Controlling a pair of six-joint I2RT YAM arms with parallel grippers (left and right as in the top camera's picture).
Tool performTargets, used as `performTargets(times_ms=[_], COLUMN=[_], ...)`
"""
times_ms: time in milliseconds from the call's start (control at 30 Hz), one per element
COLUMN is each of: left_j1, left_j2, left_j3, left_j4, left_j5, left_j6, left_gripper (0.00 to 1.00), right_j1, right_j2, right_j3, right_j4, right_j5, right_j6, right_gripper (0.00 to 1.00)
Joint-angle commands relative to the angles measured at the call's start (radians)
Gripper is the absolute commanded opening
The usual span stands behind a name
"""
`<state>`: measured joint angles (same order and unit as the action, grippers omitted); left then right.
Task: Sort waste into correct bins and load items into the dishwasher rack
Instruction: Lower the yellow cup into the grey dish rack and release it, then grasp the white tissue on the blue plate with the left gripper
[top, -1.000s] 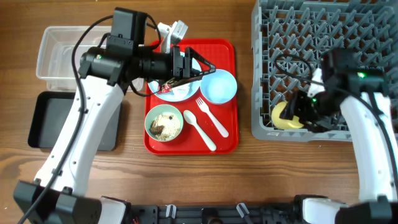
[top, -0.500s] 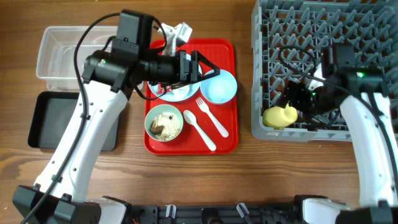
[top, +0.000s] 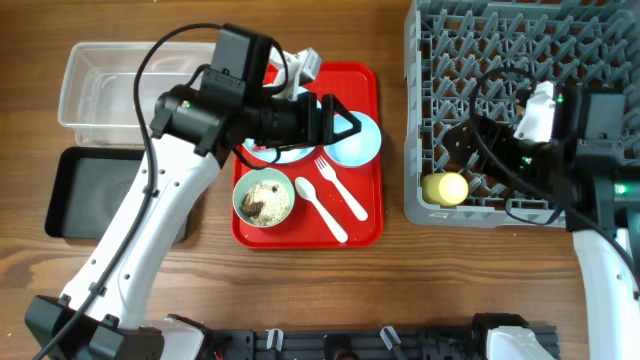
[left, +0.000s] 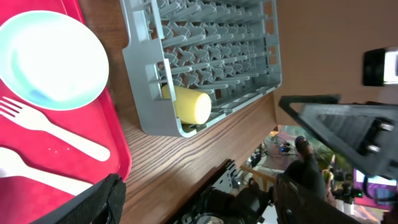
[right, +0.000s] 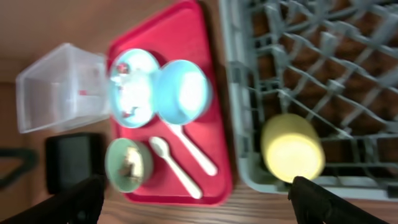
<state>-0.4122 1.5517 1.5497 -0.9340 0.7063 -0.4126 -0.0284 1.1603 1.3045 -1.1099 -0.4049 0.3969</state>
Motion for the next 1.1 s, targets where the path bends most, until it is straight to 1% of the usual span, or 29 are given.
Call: performTargets(times_ms=[0,67,133,200,233,333,533,633,733,833,867,1067], left_j1=[-0.003,-0.003,-0.003,-0.003,-0.003,-0.003,-0.003,-0.003,-0.003,-0.016,-0.031,-0.105], left_j2=[-0.02,-0.02,-0.02,-0.024,-0.029,-0.069,-0.163,-0.19,-0.194,-0.174,-0.156,-0.041], left_j3=[0.013,0.013,0.013,0.013,0.013,0.013,0.013,0.013,0.013,0.012,0.012,0.012], left_j4=[-0.013,-0.028,-0.037,-0.047,-0.052,-0.09,-0.188,-0.225,-0.261,-0.282,-0.284,-0.282], left_j5=[-0.027,-0.028,-0.028,-0.042,-0.059,-0.168,-0.458,-0.525,-0.579,-0.618,-0.651,-0.787], left_j6=[0.016,0.016,0.016,0.016,0.016,0.015,0.011,0.012,0.012,0.013,0.014,0.016], left_gripper=[0.77,0.75,0.74,0.71,0.7,0.7,0.71,0.7,0.7,0.71,0.71,0.72], right_j1=[0.006,0.006,0.006,0.006,0.006,0.006,0.006,0.006,0.006,0.006,0.006,0.006], right_j2=[-0.016,-0.016,-0.02,-0.03,-0.037,-0.077,-0.173,-0.23,-0.292,-0.359,-0.382,-0.394], right_j3=[0.007,0.007,0.007,0.007,0.007,0.007,0.007,0.007,0.007,0.007,0.007,0.007], right_j4=[0.018,0.041,0.076,0.112,0.127,0.147,0.224,0.262,0.261,0.247,0.226,0.055], right_j5=[-0.078,-0.162,-0.306,-0.418,-0.439,-0.443,-0.443,-0.49,-0.478,-0.428,-0.384,-0.272], right_j6=[-0.006,-0.08,-0.164,-0.195,-0.194,-0.196,-0.186,-0.217,-0.248,-0.238,-0.208,-0.207], right_gripper=[0.99,1.0,1.0,1.0,1.0,1.0,1.0,1.0,1.0,1.0,1.0,1.0])
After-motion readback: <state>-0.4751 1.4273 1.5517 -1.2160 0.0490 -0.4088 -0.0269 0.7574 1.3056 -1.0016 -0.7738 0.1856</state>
